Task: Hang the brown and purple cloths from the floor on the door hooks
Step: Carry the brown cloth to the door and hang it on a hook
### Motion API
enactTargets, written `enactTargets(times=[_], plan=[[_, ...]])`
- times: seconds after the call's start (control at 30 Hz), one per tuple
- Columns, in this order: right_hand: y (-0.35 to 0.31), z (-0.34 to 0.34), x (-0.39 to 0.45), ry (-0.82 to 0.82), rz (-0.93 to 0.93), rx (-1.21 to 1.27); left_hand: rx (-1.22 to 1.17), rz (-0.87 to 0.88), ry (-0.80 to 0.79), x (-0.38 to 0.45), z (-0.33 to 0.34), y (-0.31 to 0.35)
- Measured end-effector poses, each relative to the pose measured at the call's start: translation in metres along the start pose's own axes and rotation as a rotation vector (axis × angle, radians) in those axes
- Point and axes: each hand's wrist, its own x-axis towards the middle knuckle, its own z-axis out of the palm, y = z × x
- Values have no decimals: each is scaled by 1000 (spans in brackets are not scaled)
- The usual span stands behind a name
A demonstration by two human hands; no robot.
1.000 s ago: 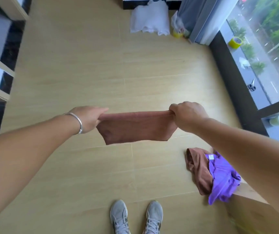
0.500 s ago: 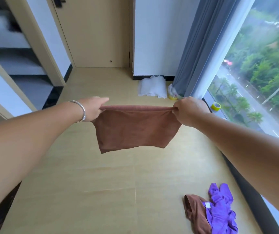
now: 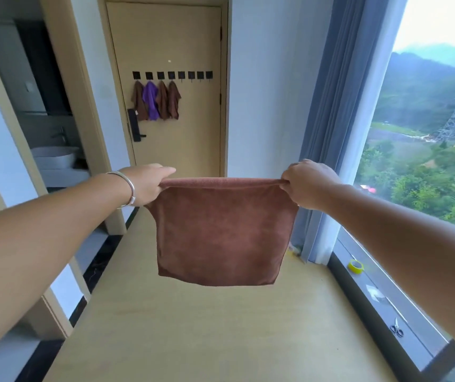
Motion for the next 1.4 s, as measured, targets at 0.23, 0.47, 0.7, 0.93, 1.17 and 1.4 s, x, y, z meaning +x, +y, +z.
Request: enactTargets(times=[0.23,0.47,0.7,0.93,1.17,1.4], plan=[[9,-76,2,89,-12,-32,49,13,135,-22,-86,-5],[15,-129,12,175,-52,-23,82,32,209,-42,-141,-15],[4,-160,30,237,-69,-19,126,57,260,-51,-166,-32],[-12,-155,49,242,-73,-7,124,69,254,-42,-166,-57],[-17,-137,91,227,-85,-10,129,46,230,-7,-155,-76],[1,-96,168,218,-114,-5,153,34,197,72,-135,-87]])
